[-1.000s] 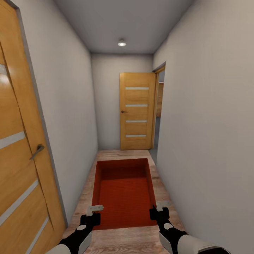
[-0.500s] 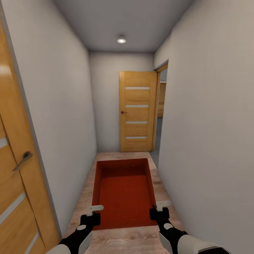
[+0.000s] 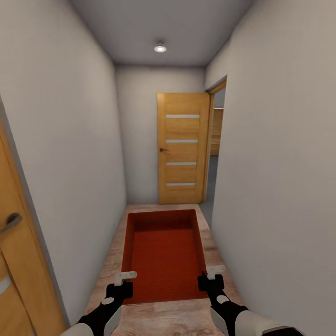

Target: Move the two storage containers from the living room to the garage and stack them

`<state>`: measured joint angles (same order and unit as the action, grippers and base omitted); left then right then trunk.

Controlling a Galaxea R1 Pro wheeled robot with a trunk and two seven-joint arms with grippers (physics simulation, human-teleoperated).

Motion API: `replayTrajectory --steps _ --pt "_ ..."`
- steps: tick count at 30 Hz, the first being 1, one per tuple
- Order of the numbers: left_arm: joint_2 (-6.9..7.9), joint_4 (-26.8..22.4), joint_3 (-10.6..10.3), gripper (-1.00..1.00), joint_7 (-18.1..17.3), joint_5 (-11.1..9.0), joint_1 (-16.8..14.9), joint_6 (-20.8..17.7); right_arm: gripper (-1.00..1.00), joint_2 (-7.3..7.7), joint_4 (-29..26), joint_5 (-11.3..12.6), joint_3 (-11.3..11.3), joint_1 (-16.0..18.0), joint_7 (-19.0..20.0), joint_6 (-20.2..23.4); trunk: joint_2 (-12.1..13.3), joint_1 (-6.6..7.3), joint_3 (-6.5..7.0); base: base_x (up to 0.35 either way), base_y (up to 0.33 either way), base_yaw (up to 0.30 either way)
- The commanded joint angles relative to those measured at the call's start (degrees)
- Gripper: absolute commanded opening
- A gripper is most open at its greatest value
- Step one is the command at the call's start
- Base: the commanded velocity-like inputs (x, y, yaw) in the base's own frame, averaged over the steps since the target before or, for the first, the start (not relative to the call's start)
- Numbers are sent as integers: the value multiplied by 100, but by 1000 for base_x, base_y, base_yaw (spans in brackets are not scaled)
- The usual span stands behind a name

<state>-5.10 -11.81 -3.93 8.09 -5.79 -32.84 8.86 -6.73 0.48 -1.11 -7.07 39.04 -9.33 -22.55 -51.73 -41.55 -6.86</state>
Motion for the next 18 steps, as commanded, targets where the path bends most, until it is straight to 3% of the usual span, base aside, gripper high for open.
replayTrajectory --steps 1,18 --pt "115 -14 -178 -100 -106 -10 -3 283 -100 23 14 -91 329 7 -25 13 -7 -4 -9 324 0 0" --pt "115 -14 -178 -100 -106 -9 -3 283 -100 23 14 -91 329 7 -25 13 -7 -4 -9 324 0 0"
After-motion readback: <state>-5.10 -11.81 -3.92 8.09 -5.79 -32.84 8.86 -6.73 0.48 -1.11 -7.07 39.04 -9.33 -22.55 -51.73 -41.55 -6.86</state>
